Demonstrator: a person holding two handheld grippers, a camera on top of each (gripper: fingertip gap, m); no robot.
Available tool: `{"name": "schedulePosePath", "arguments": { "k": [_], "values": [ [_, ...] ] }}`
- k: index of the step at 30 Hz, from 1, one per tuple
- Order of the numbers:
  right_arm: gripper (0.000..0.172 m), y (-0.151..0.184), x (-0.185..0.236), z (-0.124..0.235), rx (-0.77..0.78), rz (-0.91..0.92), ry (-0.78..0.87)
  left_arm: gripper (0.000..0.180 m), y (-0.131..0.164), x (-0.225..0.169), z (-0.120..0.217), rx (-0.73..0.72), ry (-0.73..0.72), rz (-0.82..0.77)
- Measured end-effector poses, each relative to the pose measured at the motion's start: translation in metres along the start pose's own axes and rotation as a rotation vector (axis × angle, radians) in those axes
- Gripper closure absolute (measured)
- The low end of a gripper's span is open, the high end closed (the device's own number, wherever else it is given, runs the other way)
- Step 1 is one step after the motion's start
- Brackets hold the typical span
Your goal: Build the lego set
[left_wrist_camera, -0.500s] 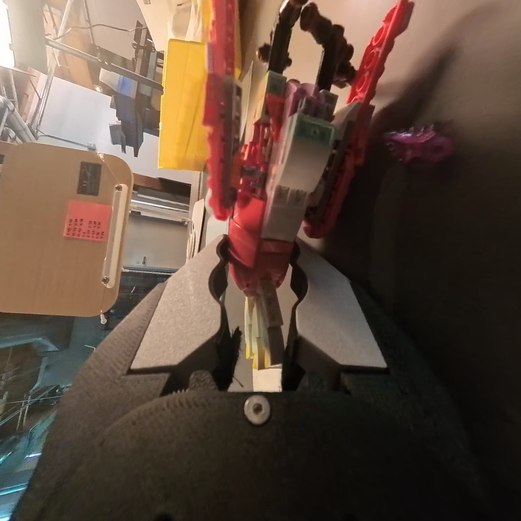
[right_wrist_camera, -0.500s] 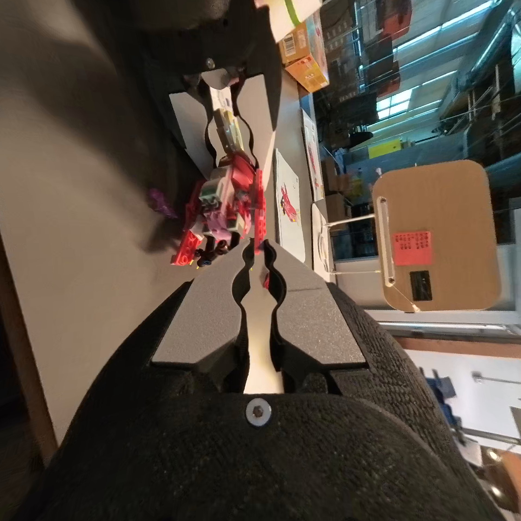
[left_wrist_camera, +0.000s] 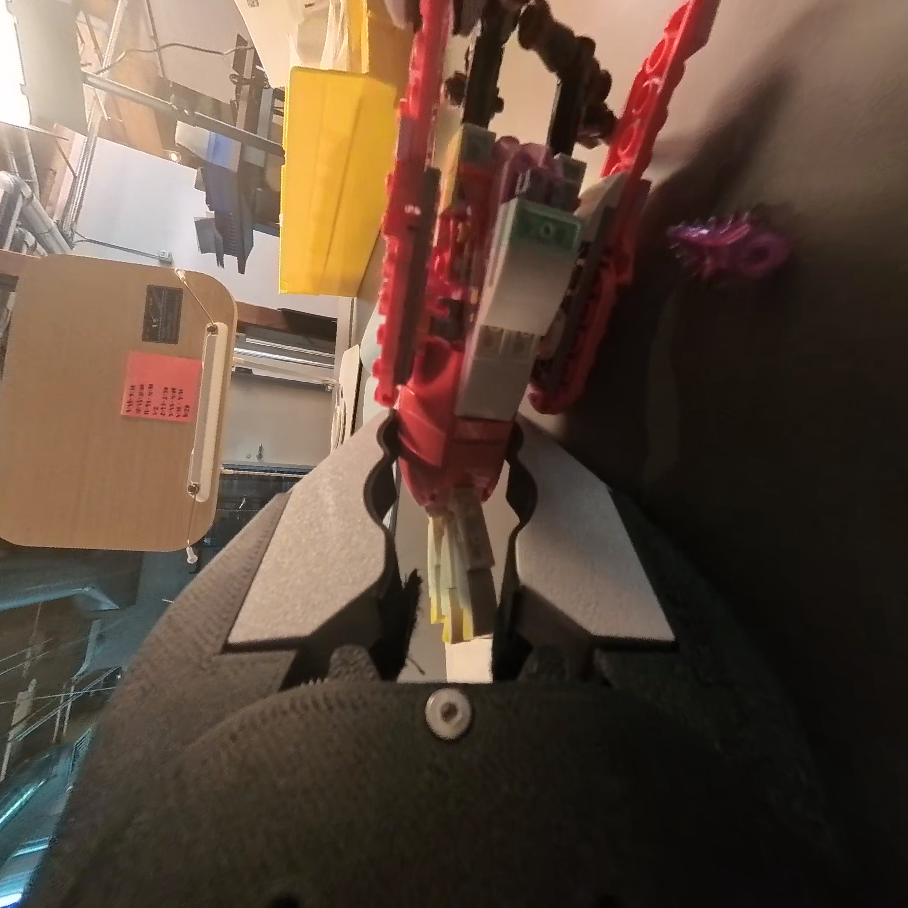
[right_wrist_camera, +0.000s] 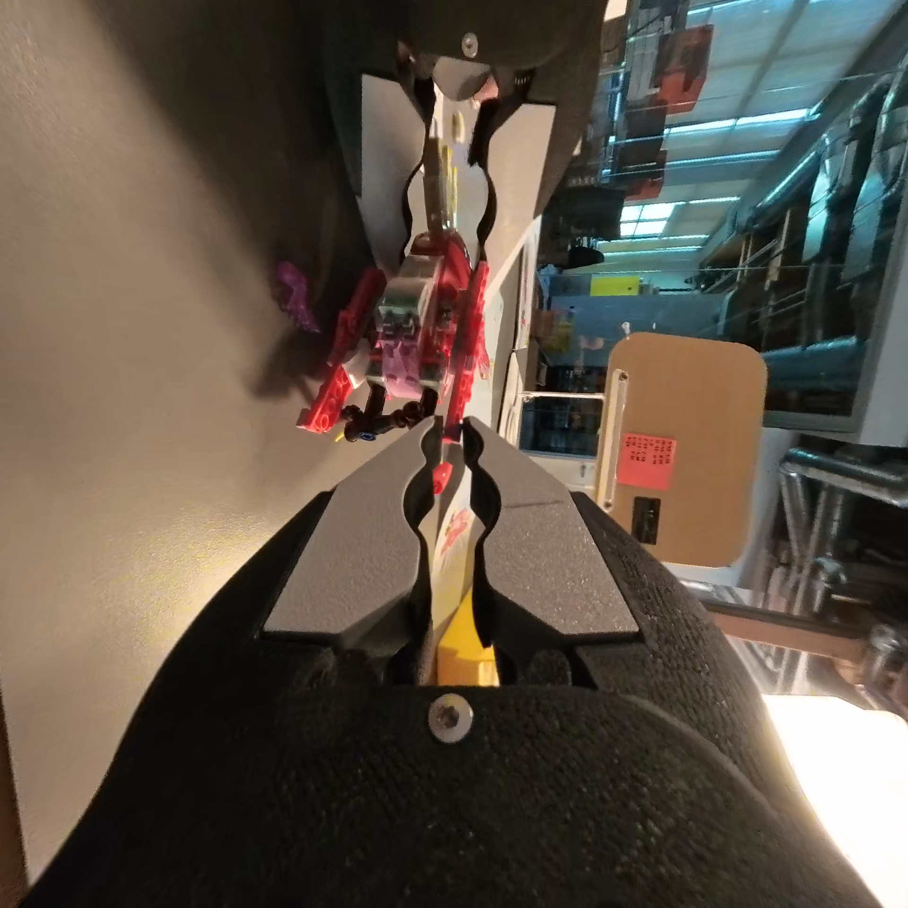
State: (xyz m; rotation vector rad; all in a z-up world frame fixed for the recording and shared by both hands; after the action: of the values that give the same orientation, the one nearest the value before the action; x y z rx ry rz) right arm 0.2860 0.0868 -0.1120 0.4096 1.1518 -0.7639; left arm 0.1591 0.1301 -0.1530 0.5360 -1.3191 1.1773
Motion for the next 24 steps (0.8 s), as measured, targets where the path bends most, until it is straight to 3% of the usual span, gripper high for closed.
{"name": "schedulePosePath", "arguments": {
  "k": [8, 12, 16, 22, 24],
  "values": [
    [0.149, 0.005, -0.005, 0.007, 0.016, -0.051, -0.087, 0.139, 0.000, 0.000, 0.000, 0.007, 0.003, 0.005],
    [0.125, 0.016, 0.002, 0.012, 0.037, -0.106, -0.232, 0.139, 0.000, 0.000, 0.000, 0.011, 0.004, 0.005],
    [0.106, 0.017, -0.002, 0.010, 0.042, -0.297, -0.315, 0.139, 0.000, 0.000, 0.000, 0.018, 0.006, 0.011],
    [0.101, -0.018, -0.027, -0.009, -0.053, -0.581, -0.357, 0.139, 0.000, 0.000, -0.001, 0.038, 0.002, 0.004],
    [0.118, -0.017, -0.032, -0.019, -0.045, -0.722, -0.409, 0.139, -0.001, 0.000, 0.000, 0.040, 0.000, -0.003]
  ]
}}
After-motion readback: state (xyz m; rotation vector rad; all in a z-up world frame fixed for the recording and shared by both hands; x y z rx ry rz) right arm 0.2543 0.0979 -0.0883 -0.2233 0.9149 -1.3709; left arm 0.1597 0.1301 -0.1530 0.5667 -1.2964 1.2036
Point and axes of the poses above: each gripper's, where its closed fingertips meet, z back along the fingers, y out of its underside, x = y × z across the jaws, the point moved 5 cm from there along z, back along the fingers, and after that the axes turned 4 degrees about -y, right-handed, at the moved point
